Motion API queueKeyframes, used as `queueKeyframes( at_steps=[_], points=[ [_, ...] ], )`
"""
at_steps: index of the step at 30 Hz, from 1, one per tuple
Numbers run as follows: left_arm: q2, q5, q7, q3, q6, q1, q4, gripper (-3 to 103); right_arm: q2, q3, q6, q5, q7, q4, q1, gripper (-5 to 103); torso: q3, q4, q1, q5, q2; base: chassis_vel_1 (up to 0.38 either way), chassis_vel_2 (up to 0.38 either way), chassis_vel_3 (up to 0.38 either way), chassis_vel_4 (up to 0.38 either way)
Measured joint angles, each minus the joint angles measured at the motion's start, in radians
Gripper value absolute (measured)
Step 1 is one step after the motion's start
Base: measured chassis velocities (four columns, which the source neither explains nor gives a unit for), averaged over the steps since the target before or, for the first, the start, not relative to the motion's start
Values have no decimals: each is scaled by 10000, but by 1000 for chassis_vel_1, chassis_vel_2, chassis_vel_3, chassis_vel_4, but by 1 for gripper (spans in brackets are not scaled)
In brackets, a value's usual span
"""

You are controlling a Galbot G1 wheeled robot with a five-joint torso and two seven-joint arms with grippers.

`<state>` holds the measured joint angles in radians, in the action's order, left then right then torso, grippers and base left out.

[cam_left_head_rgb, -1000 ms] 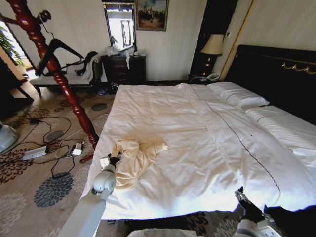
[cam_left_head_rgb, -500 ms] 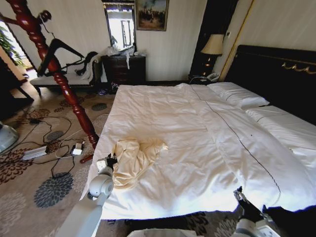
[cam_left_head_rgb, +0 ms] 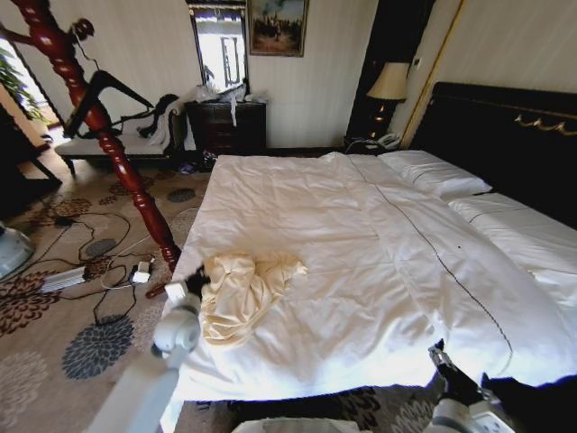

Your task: Pick up the clothes from the bed and hang them on the clothes hanger.

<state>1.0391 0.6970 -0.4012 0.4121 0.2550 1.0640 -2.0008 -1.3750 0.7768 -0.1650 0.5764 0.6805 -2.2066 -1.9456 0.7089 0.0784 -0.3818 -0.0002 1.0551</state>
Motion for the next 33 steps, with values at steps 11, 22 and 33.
queueKeyframes(
  at_steps=[11, 22, 33],
  points=[
    [-1064, 820, 942, 1734, -872, 1641, -1089, 0, 2872, -357, -127, 2892, -742, -712, 765, 100, 0, -7, 1, 4, 1, 0, 0, 0, 0],
    [-916, 511, 1428, 1005, -836, 4233, -489, 0, 6186, -2304, 1593, 7642, -1109, -541, 4581, 100, 0, 5, 0, -6, 1, 0, 0, 0, 0],
    [-340, -693, 1779, 1436, -941, 4564, -385, 0, 5700, -7852, 3365, 9074, -1307, 2937, 10501, 100, 1, -5, 0, 3, 1, 0, 0, 0, 0]
  ],
)
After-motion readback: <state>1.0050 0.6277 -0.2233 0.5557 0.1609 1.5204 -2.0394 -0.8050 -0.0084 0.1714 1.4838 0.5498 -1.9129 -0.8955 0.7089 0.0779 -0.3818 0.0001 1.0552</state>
